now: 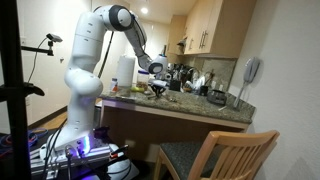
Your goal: Pick up the spoon and put it in the jar
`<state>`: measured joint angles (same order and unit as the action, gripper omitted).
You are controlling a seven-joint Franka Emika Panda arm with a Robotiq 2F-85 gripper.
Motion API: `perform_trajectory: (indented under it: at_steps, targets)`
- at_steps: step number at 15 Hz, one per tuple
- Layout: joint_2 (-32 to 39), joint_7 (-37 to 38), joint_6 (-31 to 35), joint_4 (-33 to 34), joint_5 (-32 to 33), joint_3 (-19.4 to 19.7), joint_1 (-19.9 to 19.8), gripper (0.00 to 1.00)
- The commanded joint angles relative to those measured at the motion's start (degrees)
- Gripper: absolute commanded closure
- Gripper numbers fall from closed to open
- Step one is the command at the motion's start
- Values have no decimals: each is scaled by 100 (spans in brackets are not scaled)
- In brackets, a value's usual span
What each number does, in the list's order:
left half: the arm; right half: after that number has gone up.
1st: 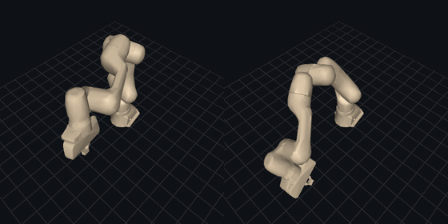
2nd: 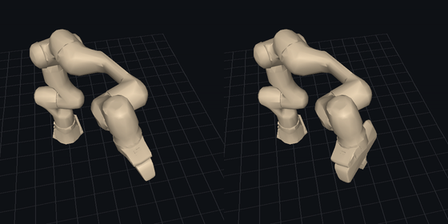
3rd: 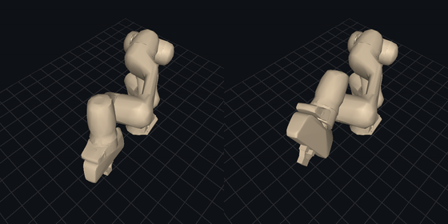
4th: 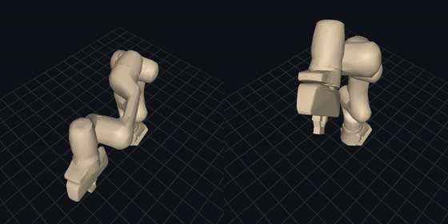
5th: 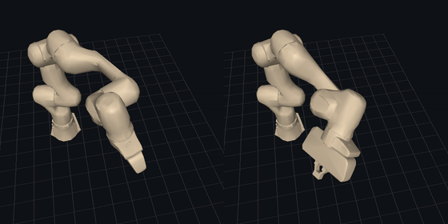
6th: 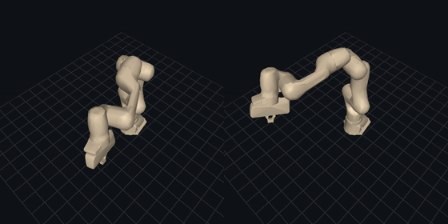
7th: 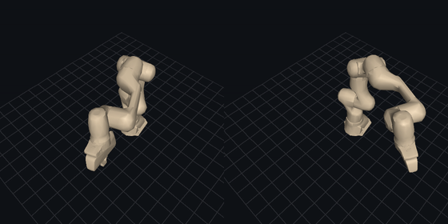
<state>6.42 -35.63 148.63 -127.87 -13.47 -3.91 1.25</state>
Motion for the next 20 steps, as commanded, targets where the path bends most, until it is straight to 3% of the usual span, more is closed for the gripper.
perform_trajectory:
  at_steps: [1, 6, 7, 8, 11, 12, 13, 14, 15, 17, 19, 20]
  targets:
    - [218, 314, 975, -196, -71, -99, -7, 100]
    - [585, 1639, 3055, -457, 881, 103, 85, 100]
    - [-431, 1802, 2384, -601, 1206, 319, -37, 100]
    - [-413, 1929, 2598, -612, 1328, 658, 226, 100]
    - [-1028, 2357, 2080, -340, 2229, 1020, 121, 100]
    - [-1300, 2196, 1982, -287, 2191, 837, -110, 100]
    - [-1541, 1936, 2070, -237, 1988, 948, 70, 100]
    - [-1801, 1695, 1910, -142, 1802, 984, 148, 100]
    - [-2081, 1209, 1530, -28, 1277, 1111, 466, 100]
    - [-2519, 363, 599, 325, 235, 1448, 1099, 72]
    - [-2747, 157, -304, 659, -171, 1725, 1489, 58]
    - [-2676, 33, -806, 997, -482, 1695, 1498, 51]
